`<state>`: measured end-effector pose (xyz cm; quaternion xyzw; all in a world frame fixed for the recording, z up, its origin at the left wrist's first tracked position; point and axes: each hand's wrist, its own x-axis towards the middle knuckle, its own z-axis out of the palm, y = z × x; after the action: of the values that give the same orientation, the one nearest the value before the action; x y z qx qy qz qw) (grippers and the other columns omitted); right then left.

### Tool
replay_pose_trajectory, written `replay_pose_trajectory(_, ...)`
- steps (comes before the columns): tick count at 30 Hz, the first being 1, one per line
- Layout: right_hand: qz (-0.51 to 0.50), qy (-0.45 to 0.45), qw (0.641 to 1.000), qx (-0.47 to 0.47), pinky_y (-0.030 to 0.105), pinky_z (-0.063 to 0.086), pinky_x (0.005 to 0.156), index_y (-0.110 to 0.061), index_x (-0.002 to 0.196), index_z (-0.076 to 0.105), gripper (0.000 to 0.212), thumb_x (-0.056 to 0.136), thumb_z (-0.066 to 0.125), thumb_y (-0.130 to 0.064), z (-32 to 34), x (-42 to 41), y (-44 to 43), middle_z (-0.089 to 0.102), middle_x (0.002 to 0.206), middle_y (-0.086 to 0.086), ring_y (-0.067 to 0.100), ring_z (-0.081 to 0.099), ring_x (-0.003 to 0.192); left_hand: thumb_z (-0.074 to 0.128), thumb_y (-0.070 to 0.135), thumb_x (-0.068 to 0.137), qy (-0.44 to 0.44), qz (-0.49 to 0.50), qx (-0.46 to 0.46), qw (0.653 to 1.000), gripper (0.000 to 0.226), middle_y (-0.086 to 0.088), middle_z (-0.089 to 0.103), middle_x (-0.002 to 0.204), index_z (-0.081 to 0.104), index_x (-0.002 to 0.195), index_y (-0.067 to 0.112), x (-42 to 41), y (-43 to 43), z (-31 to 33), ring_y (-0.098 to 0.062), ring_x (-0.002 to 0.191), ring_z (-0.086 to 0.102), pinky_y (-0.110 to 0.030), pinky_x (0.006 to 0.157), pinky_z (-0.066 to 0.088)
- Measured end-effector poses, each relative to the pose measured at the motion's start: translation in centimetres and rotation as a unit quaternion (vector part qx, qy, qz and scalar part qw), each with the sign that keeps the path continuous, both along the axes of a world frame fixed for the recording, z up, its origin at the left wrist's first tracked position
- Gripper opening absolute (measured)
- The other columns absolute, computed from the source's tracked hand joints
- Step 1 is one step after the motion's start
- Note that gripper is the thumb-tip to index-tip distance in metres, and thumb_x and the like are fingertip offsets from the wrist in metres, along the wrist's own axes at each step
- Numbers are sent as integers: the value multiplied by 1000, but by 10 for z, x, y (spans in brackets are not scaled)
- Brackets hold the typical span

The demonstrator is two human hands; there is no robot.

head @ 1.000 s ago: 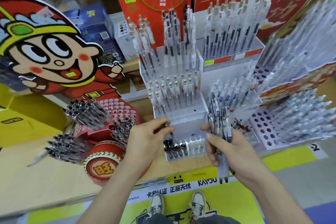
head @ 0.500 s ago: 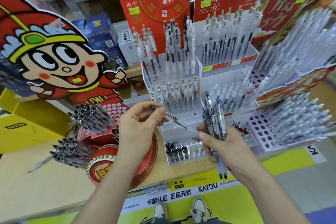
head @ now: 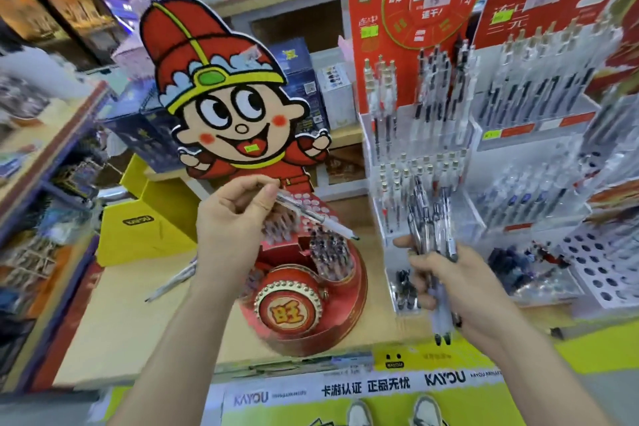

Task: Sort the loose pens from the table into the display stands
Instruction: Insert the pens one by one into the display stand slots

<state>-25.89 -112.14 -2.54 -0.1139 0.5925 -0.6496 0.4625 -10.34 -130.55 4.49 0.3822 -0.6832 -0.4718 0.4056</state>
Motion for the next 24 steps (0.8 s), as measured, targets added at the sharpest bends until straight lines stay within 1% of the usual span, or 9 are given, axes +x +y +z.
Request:
replay_pose_trajectory(4, 25, 11, 1000, -12, 28, 40, 46, -3, 106, 66, 20, 92, 54, 4, 8, 18, -21, 50, 60, 7, 18, 46, 57, 72, 18, 82, 5, 17, 5, 1000, 7, 5, 71, 68, 70, 78, 23, 14, -19, 6, -12, 64, 66, -25, 61, 54)
replay_pose_trajectory(7, 17, 0, 999, -27, 27, 50, 49, -6, 106, 65, 17, 91, 60, -2, 14, 28, -29, 60, 61, 4, 17, 58, 58, 73, 21, 82, 5, 13, -6, 1000, 7, 7, 68, 62, 69, 76, 20, 18, -35, 11, -9, 58, 63, -21, 58, 52)
replay_pose_trajectory(9, 5, -18, 999, -36, 27, 52, 51, -8, 106, 68, 18, 89, 61, -8, 17, 33, -33, 62, 66, 2, 20, 62, 66, 70, 23, 84, -1, -1, -8, 1000, 12, 6, 65, 58, 67, 77, 15, 19, -42, 13, -9, 54, 60, -20, 55, 51)
replay_pose_trajectory(11, 5, -30, 999, -35, 27, 51, 51, -7, 107, 71, 24, 85, 64, -16, 20, 36, -38, 59, 71, 4, 23, 59, 72, 67, 27, 87, 10, -21, 5, 1000, 18, 4, 64, 57, 66, 78, 11, 18, -48, 15, -11, 52, 59, -22, 54, 51)
replay_pose_trajectory(13, 14, -46, 998, -35, 25, 47, 47, -6, 103, 74, 31, 77, 67, -22, 25, 39, -43, 56, 72, 5, 20, 55, 69, 64, 29, 88, 30, -38, 34, 998, 22, 2, 64, 57, 64, 79, 9, 17, -53, 16, -13, 53, 61, -23, 54, 51)
replay_pose_trajectory(16, 36, -81, 994, -61, 19, 41, 40, -6, 99, 77, 29, 75, 67, -19, 32, 44, -49, 55, 75, 7, 13, 52, 64, 62, 35, 85, 60, -69, 83, 992, 27, -2, 66, 59, 60, 78, 9, 15, -58, 19, -17, 55, 64, -23, 52, 52)
replay_pose_trajectory(19, 49, -117, 987, -99, 17, 40, 39, -3, 104, 75, 32, 76, 68, -17, 33, 49, -55, 56, 75, 4, 11, 55, 63, 62, 40, 78, 75, -94, 113, 986, 30, -2, 66, 58, 59, 78, 10, 15, -61, 20, -17, 54, 66, -20, 50, 51)
replay_pose_trajectory(22, 43, -132, 984, -115, 17, 43, 39, 1, 112, 70, 45, 72, 71, -20, 33, 51, -60, 57, 75, 2, 12, 58, 63, 63, 38, 78, 73, -93, 107, 987, 28, -2, 67, 60, 61, 80, 10, 17, -68, 21, -16, 54, 65, -21, 51, 52)
replay_pose_trajectory(24, 24, -132, 985, -109, 17, 44, 39, 3, 114, 67, 44, 75, 68, -19, 32, 51, -63, 55, 73, 3, 12, 58, 61, 66, 33, 82, 57, -76, 83, 992, 23, -3, 68, 62, 64, 82, 10, 17, -77, 19, -15, 55, 66, -22, 52, 53)
